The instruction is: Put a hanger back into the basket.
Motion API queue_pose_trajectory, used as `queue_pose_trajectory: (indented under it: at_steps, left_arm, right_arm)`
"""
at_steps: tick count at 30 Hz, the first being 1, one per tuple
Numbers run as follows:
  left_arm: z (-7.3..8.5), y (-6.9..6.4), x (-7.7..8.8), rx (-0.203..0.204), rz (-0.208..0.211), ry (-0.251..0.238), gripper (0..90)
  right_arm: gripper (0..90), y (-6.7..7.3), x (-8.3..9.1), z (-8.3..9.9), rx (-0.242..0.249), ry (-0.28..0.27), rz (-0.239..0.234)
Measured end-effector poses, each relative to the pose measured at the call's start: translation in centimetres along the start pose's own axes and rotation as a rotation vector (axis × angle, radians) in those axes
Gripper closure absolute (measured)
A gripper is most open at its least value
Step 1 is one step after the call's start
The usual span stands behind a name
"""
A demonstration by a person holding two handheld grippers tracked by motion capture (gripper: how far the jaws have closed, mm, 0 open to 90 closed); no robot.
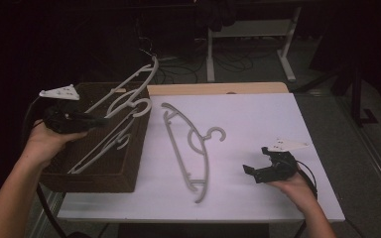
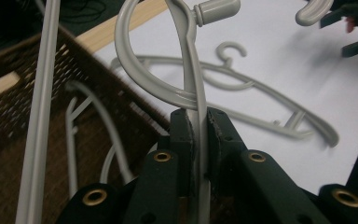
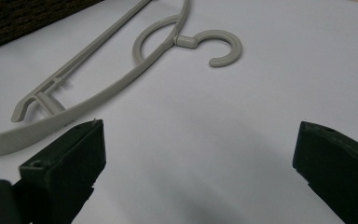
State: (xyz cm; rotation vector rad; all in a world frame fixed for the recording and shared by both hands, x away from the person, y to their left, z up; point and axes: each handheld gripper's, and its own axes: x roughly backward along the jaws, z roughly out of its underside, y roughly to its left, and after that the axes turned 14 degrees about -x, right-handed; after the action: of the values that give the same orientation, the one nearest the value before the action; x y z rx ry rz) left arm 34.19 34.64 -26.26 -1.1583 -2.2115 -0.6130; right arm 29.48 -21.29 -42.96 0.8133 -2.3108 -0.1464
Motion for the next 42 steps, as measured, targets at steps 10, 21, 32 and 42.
queue_pose_trajectory:
  at_steps: [10, 21, 32, 42]
  left_arm:
    - [4.3, 1.3, 0.3, 0.063, 0.005, 0.017, 81.9]
    - [6.4, 1.5, 0.4, 0.093, 0.025, 0.053, 81.8]
    - [8.4, 2.7, -1.4, 0.137, 0.056, 0.106, 81.7]
    - [9.4, 3.1, -3.4, 0.134, 0.07, 0.174, 67.7]
  right_arm:
    - [2.3, -0.1, -0.1, 0.0, 0.0, 0.005, 0.004]
    - [2.3, 0.0, -0.2, 0.1, 0.0, 0.009, 0.006]
    - [2.3, -0.1, -0.2, 0.1, -0.002, 0.009, 0.006]
    - [2.3, 0.0, -0.3, -0.1, -0.006, 0.007, 0.006]
